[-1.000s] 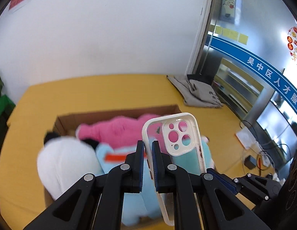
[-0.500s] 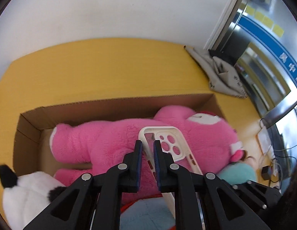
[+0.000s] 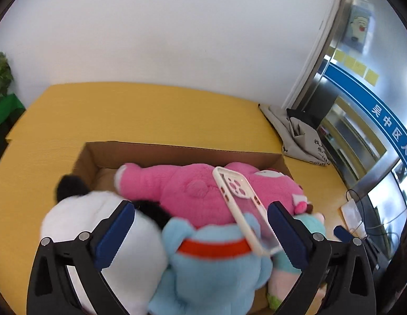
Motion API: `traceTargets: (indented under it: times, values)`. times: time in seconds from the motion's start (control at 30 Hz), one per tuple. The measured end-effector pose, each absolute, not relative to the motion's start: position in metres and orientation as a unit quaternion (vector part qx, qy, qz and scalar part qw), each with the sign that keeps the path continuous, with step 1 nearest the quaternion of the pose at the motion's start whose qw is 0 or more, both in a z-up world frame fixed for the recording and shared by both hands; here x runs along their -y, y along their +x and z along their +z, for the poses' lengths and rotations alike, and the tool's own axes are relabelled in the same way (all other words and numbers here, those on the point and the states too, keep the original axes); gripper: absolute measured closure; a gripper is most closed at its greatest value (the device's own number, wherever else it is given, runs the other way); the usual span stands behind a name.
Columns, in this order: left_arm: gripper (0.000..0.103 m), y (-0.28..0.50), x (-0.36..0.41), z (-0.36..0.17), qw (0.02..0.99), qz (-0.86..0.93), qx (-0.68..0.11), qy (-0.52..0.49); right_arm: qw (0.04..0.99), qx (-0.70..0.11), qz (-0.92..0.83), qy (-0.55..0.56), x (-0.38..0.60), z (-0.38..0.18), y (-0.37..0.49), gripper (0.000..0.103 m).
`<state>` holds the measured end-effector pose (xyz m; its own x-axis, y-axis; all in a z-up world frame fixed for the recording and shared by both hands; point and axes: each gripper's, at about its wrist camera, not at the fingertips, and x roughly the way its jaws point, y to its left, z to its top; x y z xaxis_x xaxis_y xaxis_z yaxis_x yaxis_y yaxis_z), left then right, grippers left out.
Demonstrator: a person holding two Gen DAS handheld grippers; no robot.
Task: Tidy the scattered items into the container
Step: 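Carry the phone case with both grippers onto the toys in the box and release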
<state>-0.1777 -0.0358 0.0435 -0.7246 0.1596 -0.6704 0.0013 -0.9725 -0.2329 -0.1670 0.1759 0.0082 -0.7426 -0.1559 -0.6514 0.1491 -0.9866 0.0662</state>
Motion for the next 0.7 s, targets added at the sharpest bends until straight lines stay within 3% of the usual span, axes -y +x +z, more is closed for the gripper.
traceTargets:
  times: [0.3,0.7]
  values:
    - [0.001,-0.057,0.039,0.035,0.018,0.935,0.074,-0.346,0.096,-0.042,-0.938,0.330,-0.145,0.017,-0.092,0.025]
    - [0.001,-0.005,0.036,0.017,0.013,0.933,0.093,-0.347,0.078,-0.078,-0.937,0.331,-0.137,0.008,-0.040,0.025]
